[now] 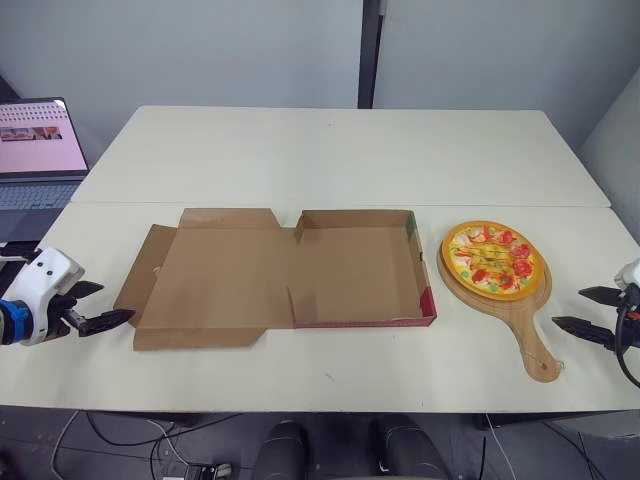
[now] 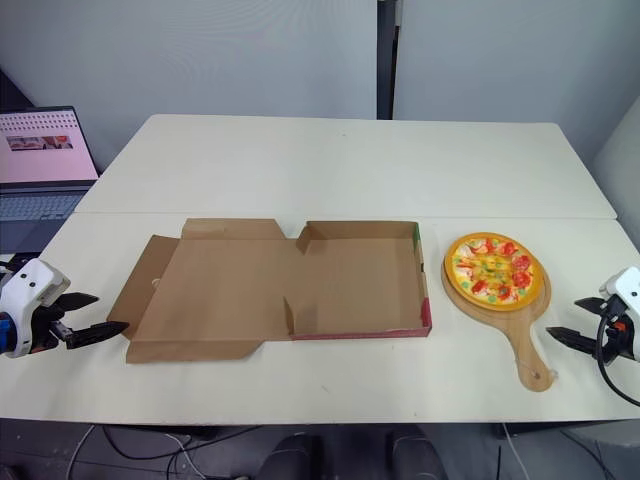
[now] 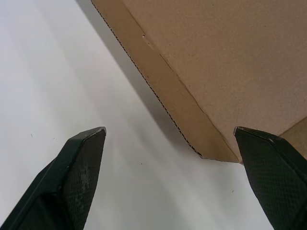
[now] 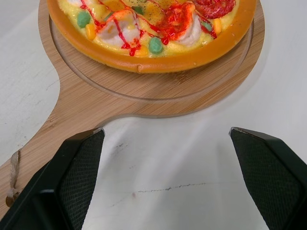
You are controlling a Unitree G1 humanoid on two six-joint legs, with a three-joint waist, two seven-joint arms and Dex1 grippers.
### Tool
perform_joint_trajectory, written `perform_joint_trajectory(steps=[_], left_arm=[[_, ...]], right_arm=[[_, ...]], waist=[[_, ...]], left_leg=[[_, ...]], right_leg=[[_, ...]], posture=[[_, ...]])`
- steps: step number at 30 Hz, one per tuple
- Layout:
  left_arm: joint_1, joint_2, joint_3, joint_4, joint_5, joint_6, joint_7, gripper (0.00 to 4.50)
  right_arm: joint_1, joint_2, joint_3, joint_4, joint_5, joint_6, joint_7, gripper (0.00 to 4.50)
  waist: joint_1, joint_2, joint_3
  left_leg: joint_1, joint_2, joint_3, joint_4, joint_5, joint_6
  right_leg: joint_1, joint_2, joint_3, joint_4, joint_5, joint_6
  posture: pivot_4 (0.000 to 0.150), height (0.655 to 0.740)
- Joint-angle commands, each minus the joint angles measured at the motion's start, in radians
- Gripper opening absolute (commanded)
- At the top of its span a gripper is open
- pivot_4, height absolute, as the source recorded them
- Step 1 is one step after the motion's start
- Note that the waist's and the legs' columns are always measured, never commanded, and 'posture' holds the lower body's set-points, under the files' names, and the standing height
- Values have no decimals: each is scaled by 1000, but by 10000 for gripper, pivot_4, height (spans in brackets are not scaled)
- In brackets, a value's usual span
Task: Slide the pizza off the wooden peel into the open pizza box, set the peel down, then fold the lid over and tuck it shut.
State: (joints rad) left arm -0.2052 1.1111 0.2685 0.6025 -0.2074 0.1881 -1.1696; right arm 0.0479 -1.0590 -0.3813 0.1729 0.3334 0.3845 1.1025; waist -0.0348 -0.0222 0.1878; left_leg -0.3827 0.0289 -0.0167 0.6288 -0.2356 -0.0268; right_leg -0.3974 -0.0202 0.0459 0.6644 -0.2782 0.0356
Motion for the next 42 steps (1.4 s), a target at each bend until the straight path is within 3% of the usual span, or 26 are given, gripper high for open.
perform_joint_trajectory(steps=[1,24,27,32,37,42], left_arm=[[8,24,19,2,-5,-17,-11,44553],[34,40,77,8,-70,-13,-79,44823],[22,28,91,-97,-119,47,-98,44823],[18,-20,23,-425,-202,171,-119,44823],[-41,-66,-91,-703,-273,263,-132,44823],[-160,-116,-207,-842,-329,318,-167,44823]], right_arm=[[-13,-16,-39,-9,-7,-42,-8,45000],[-21,6,-78,34,-21,-126,-58,45000],[-18,22,-92,21,-6,-117,-69,45000],[27,57,-148,-100,56,-29,-80,45000],[135,122,-233,-335,129,126,-148,45000],[232,226,-235,-569,141,248,-287,45000]], waist=[[0,0,0],[1,0,0],[2,0,0],[9,0,0],[7,-1,-1],[1,-1,-1]], left_leg=[[0,0,0,0,0,0],[0,0,0,0,0,0],[0,0,0,1,0,0],[0,0,-2,1,0,0],[0,0,-4,1,0,0],[1,-1,-5,2,0,0]], right_leg=[[0,0,0,0,0,0],[0,0,0,0,0,0],[0,0,0,1,0,0],[3,-1,0,0,0,1],[3,0,0,0,0,1],[5,3,-1,0,0,1]], posture=[[1500,7325],[1500,7325],[1500,7325],[1500,7325],[1500,7325],[1500,7325]])
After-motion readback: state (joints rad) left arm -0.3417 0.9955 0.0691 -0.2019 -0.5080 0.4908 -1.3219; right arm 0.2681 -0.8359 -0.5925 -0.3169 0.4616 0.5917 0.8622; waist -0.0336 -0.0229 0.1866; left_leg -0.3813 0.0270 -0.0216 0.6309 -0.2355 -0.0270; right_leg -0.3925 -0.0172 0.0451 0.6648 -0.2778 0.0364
